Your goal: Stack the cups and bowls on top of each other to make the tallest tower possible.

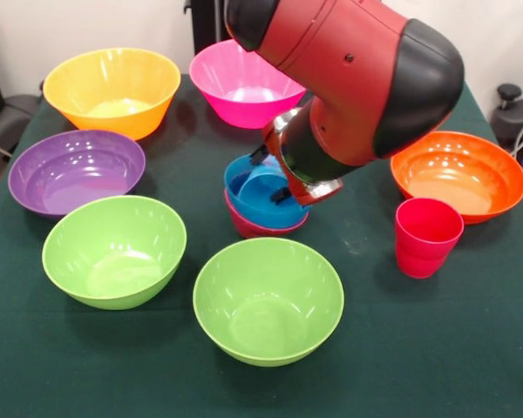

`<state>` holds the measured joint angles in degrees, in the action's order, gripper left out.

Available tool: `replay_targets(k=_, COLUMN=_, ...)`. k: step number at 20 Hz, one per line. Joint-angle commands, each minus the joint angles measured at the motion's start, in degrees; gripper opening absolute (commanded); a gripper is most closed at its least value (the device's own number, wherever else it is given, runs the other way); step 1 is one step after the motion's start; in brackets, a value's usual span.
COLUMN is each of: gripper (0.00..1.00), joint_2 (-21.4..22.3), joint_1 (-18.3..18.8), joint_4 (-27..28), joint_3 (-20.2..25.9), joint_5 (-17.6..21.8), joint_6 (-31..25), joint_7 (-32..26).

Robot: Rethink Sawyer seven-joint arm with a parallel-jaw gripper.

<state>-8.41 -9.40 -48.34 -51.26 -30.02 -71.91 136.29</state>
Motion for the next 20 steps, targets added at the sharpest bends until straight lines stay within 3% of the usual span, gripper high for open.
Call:
replay_targets(k=1, gripper=1.00, joint_2=-0.9, joint_1=-1.9, joint_4=2.7, joint_3=6.8, joint_5=-2.1, joint_6=-1.6, joint_7=14.3)
replay_targets(k=17, gripper=1.00, joint_2=0.0, joint_1=-0.6, joint_4=1.2, joint_3=7.2, joint_5=0.5, joint_6=3.2, joint_7=8.3)
replay_targets(k=18, gripper=0.00, joint_2=0.1, joint_1=-0.7, joint_4=0.9, joint_3=7.1, joint_5=0.9, joint_6=3.2, joint_7=7.7)
replay_targets(k=20, gripper=0.00, joint_2=0.1, joint_1=-0.3, joint_4=1.1, joint_3=6.8, joint_5=1.6, joint_6=3.4, joint_7=6.6)
